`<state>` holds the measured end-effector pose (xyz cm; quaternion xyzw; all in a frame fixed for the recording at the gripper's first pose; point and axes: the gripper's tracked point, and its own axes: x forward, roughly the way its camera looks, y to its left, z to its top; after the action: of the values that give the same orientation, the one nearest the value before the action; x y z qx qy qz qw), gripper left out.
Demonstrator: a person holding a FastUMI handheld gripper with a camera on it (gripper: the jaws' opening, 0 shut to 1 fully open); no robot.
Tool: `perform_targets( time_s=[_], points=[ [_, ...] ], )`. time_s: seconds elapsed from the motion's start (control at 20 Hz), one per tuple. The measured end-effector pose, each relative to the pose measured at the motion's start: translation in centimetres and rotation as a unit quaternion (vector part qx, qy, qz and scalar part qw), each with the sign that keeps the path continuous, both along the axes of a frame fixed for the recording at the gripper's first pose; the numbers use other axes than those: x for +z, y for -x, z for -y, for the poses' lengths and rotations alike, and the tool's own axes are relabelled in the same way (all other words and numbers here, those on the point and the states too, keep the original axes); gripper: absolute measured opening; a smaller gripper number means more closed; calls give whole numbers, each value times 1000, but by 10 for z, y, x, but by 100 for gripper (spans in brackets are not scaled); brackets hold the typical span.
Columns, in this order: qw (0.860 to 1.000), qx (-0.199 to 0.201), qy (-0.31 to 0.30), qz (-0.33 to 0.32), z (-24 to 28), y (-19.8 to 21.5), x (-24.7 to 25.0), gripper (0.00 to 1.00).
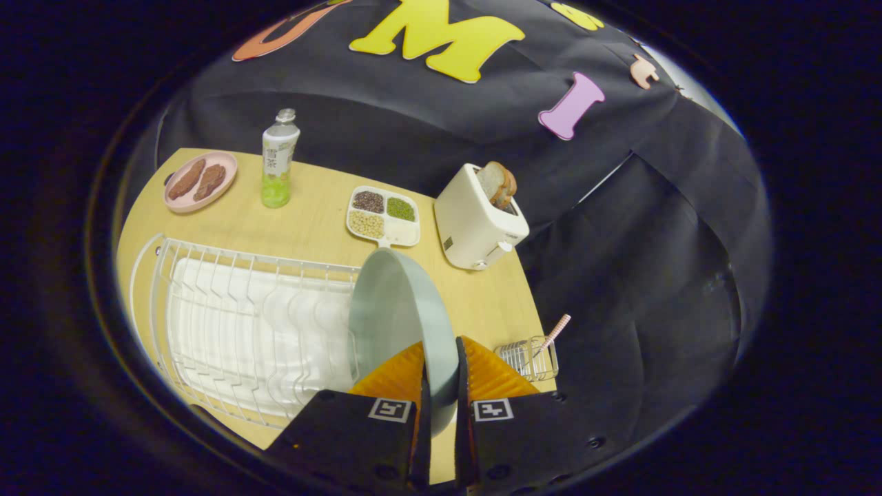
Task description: Take the plate from the dish rack, then take the spoon from the basket and place it into the plate.
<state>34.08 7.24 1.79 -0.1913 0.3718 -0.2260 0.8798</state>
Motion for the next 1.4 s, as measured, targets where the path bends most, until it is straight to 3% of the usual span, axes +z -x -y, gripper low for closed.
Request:
perform_targets(
  time_s=[0.25, 0.6, 0.7, 0.9, 1.2, 1.4],
  points=[
    [999, -2, -15, 44, 19, 19, 18, 19],
    [987, 97, -102, 79, 11, 106, 15, 19],
    [980, 140, -109, 85, 8, 140, 3, 19],
    [964, 182, -166, 101, 5, 192, -33, 19],
    [942, 197, -259, 79, 0, 222, -109, 19],
    [944, 184, -266, 62, 11, 218, -156, 19]
  ],
)
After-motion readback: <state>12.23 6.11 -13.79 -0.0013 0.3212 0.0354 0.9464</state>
